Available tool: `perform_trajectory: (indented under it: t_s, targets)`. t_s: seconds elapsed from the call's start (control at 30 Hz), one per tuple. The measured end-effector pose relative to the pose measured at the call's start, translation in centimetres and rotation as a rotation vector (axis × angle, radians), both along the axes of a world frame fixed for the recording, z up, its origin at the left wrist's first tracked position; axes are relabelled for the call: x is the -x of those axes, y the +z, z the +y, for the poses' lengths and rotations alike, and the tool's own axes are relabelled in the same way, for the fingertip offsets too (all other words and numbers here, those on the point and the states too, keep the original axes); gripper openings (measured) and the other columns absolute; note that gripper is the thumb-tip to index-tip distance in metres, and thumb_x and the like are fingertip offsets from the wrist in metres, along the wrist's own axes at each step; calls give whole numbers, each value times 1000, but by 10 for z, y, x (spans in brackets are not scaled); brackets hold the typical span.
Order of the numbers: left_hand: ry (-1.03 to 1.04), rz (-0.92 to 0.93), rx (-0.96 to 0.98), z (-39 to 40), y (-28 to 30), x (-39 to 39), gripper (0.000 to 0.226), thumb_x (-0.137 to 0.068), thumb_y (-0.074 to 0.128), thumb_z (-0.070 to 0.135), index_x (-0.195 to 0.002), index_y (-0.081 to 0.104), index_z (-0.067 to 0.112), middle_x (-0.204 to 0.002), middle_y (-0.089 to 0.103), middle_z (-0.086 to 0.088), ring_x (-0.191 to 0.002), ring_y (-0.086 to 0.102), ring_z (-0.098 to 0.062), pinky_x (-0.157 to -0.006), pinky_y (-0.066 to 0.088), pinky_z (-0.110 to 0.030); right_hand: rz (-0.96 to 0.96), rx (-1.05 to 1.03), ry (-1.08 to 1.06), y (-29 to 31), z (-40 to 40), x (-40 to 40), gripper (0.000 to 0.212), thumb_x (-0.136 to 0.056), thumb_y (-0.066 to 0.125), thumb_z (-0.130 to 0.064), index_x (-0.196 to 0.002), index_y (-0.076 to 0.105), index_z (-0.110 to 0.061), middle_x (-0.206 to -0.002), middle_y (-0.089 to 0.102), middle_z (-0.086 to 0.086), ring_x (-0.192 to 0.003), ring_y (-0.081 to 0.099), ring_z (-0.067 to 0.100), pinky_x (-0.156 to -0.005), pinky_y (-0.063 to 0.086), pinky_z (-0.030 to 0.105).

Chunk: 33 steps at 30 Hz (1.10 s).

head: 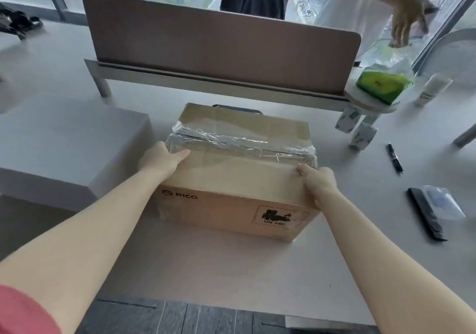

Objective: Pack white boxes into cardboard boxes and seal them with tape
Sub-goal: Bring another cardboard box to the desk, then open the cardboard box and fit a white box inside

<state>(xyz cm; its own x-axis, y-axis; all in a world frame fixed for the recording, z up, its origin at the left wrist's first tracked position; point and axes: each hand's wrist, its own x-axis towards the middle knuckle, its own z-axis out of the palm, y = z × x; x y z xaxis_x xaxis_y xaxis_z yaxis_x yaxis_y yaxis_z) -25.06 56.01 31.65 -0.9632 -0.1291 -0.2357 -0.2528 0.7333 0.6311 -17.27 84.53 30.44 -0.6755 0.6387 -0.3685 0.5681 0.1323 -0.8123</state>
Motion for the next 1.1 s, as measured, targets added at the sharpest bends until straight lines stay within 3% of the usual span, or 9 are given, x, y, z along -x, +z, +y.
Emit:
perform_trajectory:
  t_s: [0.17, 0.33, 0.47, 0.57, 0.67, 0.77, 0.83, 0.97, 1.1]
  targets:
    - [9, 30, 7, 0, 3, 20, 53, -86, 58, 44, -117, 50, 2, -121, 58, -16, -113, 54, -34, -90, 42, -38, 111, -65, -40, 4, -3, 14, 34, -87, 55, -18, -117, 48, -4, -105, 54, 10, -91, 47, 21, -71, 36, 25]
    - [-64, 40, 122, 2, 11, 24, 57, -89, 55, 42, -127, 40, 1, -129, 52, -17, -118, 50, -34, -90, 41, -39, 140, -170, -72, 8, -8, 11, 33, -87, 52, -10, -119, 54, -1, -122, 58, 13, -112, 53, 26, -85, 39, 29]
    - [-154, 183, 406, 11, 19, 21, 55, -90, 55, 35, -131, 40, 1, -136, 42, -21, -128, 39, -37, -100, 37, -43, 120, -202, -88, 7, -12, 9, 32, -85, 55, -11, -116, 59, -5, -125, 55, 16, -116, 51, 31, -102, 41, 40]
    - [-351, 287, 459, 23, 26, 17, 55, -92, 53, 28, -140, 34, 8, -149, 30, -16, -138, 26, -33, -111, 26, -41, 114, -210, -107, 11, -14, 9, 30, -84, 58, -9, -114, 60, -4, -122, 58, 15, -113, 54, 31, -99, 44, 44]
    - [-567, 312, 487, 40, 32, 14, 60, -95, 45, 32, -148, 21, 16, -157, 17, -5, -147, 9, -26, -118, 8, -42, 156, -160, -108, 17, -17, 3, 26, -87, 57, -6, -113, 57, -1, -109, 59, 10, -96, 55, 23, -89, 47, 35]
    - [-676, 319, 499, 56, 39, 14, 57, -97, 41, 32, -148, 20, 16, -155, 26, -4, -147, 10, -26, -117, -3, -47, 247, -115, -105, 24, -21, -4, 25, -90, 53, -2, -115, 51, 0, -100, 52, 7, -90, 49, 18, -79, 41, 28]
    - [-694, 354, 503, 60, 45, 15, 52, -97, 43, 29, -144, 29, 13, -146, 38, -11, -141, 25, -28, -118, 0, -46, 304, -89, -109, 30, -22, -6, 21, -90, 52, 0, -111, 51, -2, -99, 51, 7, -91, 49, 18, -78, 41, 27]
    - [-657, 498, 390, 54, 62, 11, 41, -90, 57, 30, -127, 51, 12, -128, 53, -11, -124, 43, -28, -108, 26, -37, 439, 71, -134, 39, -19, -16, 18, -86, 52, 1, -77, 50, -15, -79, 53, 2, -77, 52, 19, -65, 42, 28]
    - [-610, 599, 377, 43, 83, -8, 39, -82, 66, 33, -112, 58, 10, -118, 56, -11, -115, 48, -28, -98, 33, -35, 545, 274, -93, 54, -19, -35, 30, -94, 41, -29, -68, 46, -17, -67, 53, 3, -60, 49, 16, -59, 38, 28]
